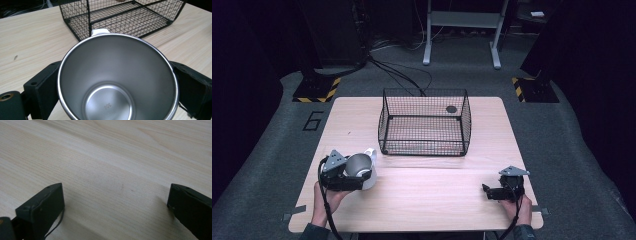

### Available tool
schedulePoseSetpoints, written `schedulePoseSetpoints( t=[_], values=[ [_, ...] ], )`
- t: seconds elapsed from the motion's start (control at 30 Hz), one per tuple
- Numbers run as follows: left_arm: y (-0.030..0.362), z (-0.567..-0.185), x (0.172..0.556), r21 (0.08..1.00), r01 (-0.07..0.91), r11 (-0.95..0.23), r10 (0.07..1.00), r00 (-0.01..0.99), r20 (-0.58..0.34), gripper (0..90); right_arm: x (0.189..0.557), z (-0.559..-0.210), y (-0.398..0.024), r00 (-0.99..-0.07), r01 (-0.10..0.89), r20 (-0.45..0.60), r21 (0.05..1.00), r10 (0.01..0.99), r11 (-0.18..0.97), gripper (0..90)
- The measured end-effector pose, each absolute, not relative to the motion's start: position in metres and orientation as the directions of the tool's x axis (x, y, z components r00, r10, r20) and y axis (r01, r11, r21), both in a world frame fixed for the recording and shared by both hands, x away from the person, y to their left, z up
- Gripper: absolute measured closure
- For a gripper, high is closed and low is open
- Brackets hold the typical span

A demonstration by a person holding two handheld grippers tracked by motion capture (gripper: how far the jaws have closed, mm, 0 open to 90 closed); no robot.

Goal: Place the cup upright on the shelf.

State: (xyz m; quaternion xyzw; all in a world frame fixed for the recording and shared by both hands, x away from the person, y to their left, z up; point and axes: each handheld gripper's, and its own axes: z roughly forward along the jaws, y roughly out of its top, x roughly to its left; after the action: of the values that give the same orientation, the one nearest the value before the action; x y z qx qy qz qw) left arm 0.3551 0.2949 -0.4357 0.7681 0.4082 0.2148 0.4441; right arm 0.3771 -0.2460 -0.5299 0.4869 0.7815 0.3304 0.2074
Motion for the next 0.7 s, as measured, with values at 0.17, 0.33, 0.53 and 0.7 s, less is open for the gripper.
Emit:
schedulePoseSetpoints(
  t=[0.17, 0.33, 0.53, 0.7],
  values=[
    [0.285, -0.433, 0.354, 0.863, 0.416, -0.285, 0.801, 0.598, -0.024, 6.1, 0.377, -0.530, -0.246, -0.440, 0.624, -0.003, 0.718, 0.898, 0.307, 0.6],
    [0.277, -0.429, 0.355, 0.862, 0.409, -0.300, 0.781, 0.625, -0.025, 6.1, 0.377, -0.530, -0.246, -0.440, 0.624, -0.002, 0.718, 0.898, 0.307, 0.6],
    [0.267, -0.423, 0.361, 0.866, 0.395, -0.308, 0.759, 0.650, -0.027, 6.1, 0.377, -0.530, -0.246, -0.440, 0.624, -0.003, 0.718, 0.898, 0.308, 0.6],
    [0.258, -0.415, 0.366, 0.866, 0.382, -0.324, 0.739, 0.673, -0.020, 6.0, 0.377, -0.530, -0.246, -0.441, 0.623, -0.004, 0.718, 0.897, 0.310, 0.7]
  ],
)
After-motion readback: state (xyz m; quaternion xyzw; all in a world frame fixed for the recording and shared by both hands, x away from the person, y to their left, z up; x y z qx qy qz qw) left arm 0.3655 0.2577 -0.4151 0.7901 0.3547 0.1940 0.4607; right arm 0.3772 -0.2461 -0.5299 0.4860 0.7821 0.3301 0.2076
